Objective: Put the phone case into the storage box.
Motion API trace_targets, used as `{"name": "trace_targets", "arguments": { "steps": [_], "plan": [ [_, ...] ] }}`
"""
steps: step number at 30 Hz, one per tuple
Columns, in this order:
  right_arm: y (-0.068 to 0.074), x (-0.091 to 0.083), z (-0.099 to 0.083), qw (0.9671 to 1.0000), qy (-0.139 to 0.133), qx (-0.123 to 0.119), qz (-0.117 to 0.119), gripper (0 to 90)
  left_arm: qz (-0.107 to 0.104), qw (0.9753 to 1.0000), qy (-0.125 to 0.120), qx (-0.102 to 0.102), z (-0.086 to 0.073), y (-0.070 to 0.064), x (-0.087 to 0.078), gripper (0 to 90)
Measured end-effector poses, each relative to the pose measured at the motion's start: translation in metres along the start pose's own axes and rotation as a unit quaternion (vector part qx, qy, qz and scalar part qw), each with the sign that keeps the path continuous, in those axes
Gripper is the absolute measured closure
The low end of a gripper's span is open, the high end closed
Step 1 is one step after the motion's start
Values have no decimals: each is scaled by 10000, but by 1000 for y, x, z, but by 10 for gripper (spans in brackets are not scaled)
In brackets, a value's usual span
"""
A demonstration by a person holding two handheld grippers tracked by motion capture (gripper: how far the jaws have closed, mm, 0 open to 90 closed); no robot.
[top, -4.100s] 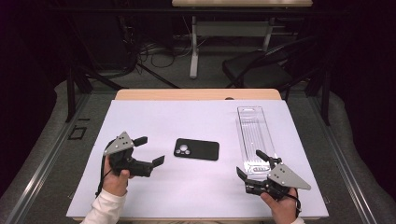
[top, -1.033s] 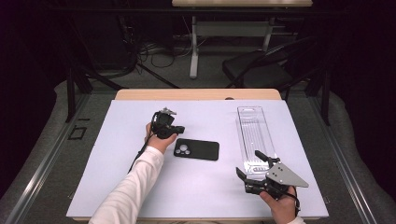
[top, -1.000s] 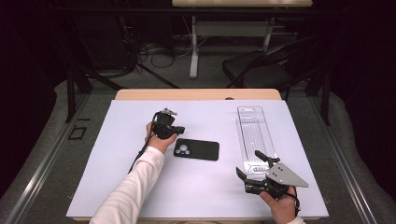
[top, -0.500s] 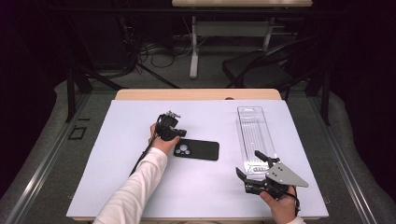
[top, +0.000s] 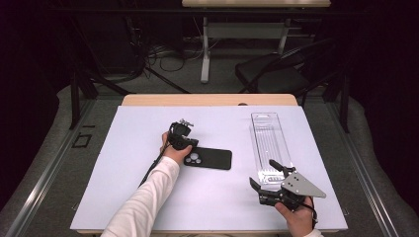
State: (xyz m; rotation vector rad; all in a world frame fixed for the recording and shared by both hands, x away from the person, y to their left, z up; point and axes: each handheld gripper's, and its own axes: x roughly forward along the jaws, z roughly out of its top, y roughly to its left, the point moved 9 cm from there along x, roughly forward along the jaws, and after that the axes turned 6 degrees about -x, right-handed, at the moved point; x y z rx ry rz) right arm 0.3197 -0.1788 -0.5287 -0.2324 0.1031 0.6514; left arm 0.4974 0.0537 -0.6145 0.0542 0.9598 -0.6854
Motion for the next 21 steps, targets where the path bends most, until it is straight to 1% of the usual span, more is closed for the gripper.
{"name": "trace_targets", "arguments": {
  "steps": [15, 21],
  "plan": [
    [1, 0, -1, 10000, 23, 26, 9, 140, -10, 9998, 146, 96, -3, 1, -2, 900],
    [0, 0, 0, 10000, 8, 23, 8, 140, -31, 9994, 271, 195, -7, 0, -5, 900]
  ]
}}
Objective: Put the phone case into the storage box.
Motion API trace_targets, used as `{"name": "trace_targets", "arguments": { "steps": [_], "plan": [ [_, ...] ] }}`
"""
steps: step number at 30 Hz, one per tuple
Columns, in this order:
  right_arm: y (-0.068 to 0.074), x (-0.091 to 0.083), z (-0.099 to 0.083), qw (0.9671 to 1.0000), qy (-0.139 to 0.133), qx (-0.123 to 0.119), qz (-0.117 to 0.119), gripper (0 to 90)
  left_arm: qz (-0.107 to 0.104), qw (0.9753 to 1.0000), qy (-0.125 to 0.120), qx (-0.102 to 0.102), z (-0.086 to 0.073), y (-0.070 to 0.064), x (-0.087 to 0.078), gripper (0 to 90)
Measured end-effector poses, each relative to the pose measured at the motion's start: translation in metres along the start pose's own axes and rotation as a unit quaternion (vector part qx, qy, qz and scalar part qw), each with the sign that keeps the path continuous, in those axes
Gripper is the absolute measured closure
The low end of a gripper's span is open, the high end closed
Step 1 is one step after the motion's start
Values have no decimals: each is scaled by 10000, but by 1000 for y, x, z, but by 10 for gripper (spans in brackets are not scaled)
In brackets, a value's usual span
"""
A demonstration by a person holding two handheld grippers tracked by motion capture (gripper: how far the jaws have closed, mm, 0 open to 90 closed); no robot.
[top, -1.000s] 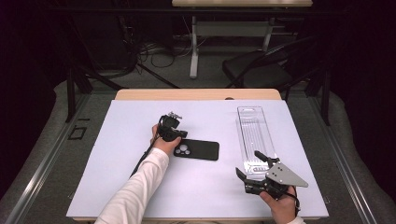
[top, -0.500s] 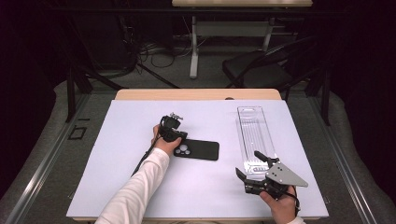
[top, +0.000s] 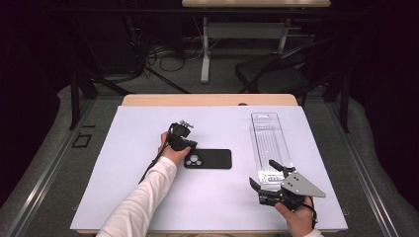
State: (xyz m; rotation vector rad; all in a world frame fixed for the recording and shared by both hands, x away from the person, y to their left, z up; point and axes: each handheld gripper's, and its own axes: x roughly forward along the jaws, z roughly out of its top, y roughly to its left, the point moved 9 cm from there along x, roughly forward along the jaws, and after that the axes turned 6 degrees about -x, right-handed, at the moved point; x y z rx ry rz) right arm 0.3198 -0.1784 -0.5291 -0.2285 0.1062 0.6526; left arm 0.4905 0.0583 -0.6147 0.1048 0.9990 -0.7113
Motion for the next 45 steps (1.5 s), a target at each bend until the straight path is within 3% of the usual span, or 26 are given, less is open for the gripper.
{"name": "trace_targets", "arguments": {
  "steps": [24, 45],
  "plan": [
    [1, 0, 0, 10000, 31, 16, 21, 140, -1, 9979, 366, 525, -19, -14, -11, 900],
    [1, 0, -1, 10000, 39, 15, 43, 140, -12, 9965, 476, 684, -25, -21, -14, 894]
  ]
}}
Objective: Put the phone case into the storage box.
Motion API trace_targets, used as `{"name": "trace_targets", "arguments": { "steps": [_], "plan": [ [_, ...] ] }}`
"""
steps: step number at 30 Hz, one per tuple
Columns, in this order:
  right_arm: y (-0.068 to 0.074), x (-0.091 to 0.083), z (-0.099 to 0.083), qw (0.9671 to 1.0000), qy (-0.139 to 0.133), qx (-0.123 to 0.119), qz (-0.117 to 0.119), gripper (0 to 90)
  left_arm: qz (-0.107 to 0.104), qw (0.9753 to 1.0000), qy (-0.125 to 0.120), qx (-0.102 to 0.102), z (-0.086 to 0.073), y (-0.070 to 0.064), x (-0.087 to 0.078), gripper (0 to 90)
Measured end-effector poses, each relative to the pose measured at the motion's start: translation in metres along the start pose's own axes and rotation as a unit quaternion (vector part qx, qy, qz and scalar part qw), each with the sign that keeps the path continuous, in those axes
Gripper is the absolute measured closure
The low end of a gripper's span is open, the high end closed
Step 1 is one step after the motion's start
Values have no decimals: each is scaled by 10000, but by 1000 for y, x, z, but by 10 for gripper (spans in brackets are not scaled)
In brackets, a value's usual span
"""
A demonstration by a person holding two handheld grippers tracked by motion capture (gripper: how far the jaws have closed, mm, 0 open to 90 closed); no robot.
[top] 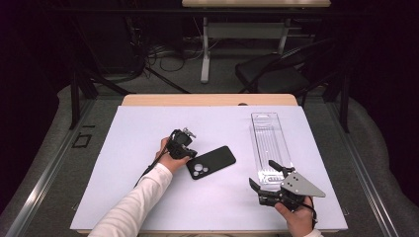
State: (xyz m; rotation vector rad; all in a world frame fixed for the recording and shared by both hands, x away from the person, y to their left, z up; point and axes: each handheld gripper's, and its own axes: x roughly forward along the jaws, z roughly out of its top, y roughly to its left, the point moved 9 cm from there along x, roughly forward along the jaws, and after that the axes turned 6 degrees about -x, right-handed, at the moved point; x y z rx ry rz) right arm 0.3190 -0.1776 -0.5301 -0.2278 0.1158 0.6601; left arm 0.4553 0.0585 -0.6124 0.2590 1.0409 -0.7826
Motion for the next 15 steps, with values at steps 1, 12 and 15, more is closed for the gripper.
{"name": "trace_targets", "arguments": {
  "steps": [1, 12, 15],
  "plan": [
    [0, 0, 0, 10000, -1, -2, 0, 140, 5, 10000, -4, 11, 0, 0, -1, 883],
    [0, 0, 0, 10000, 15, -15, 3, 140, -14, 9998, -209, 13, 4, -2, -12, 748],
    [0, 0, 0, 10000, 15, -12, 6, 140, -59, 9997, -255, 38, 5, -4, -15, 721]
  ]
}}
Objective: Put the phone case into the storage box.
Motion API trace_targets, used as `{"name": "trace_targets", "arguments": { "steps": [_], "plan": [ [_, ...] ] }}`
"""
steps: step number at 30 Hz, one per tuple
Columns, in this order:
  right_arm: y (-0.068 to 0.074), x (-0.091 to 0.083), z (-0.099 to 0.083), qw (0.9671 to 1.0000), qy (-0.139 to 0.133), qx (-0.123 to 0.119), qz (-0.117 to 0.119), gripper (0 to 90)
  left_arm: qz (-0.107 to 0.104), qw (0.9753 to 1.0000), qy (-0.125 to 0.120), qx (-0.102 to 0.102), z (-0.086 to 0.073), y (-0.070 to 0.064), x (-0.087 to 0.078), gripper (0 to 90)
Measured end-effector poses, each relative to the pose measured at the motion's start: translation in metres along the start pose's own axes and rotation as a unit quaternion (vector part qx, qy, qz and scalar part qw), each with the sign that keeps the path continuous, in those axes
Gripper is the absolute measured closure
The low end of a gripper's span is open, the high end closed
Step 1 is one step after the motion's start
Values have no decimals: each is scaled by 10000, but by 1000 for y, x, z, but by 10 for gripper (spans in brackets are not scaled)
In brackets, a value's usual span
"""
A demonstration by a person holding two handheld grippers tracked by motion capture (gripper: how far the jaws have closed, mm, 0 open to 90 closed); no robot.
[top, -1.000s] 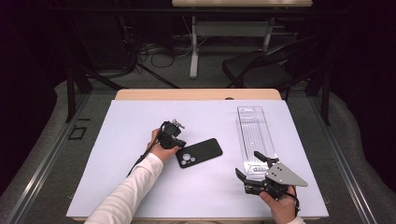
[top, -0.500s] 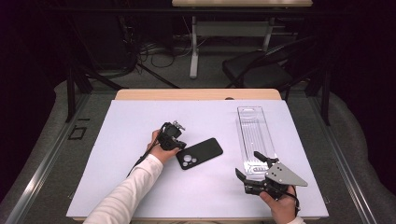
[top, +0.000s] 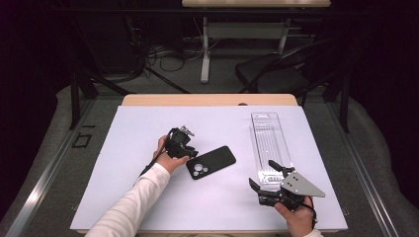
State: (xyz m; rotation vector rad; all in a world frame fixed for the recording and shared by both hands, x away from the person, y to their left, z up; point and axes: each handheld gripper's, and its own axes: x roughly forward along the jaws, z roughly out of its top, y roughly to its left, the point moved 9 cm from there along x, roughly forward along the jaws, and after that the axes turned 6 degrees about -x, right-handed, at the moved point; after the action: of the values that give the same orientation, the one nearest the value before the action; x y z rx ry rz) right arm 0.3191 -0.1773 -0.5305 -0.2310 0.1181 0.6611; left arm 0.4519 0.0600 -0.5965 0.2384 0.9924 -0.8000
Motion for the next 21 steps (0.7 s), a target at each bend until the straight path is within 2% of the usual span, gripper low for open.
{"name": "trace_targets", "arguments": {
  "steps": [8, 9, 11, 13, 21],
  "plan": [
    [1, 1, 0, 10000, 0, -19, 15, 140, -98, 9999, -65, 101, 1, -8, -9, 642],
    [1, 1, 0, 10000, 0, -21, 17, 140, -107, 9998, -60, 150, 0, -9, -11, 607],
    [1, 1, 0, 10000, 1, -21, 17, 140, -96, 9998, -103, 133, 0, -10, -11, 591],
    [1, 1, 0, 10000, 3, -24, 19, 140, -102, 9998, -110, 160, 0, -12, -12, 509],
    [1, 1, 0, 10000, -2, -30, 20, 140, -193, 9994, -179, 229, 1, -18, -14, 420]
  ]
}}
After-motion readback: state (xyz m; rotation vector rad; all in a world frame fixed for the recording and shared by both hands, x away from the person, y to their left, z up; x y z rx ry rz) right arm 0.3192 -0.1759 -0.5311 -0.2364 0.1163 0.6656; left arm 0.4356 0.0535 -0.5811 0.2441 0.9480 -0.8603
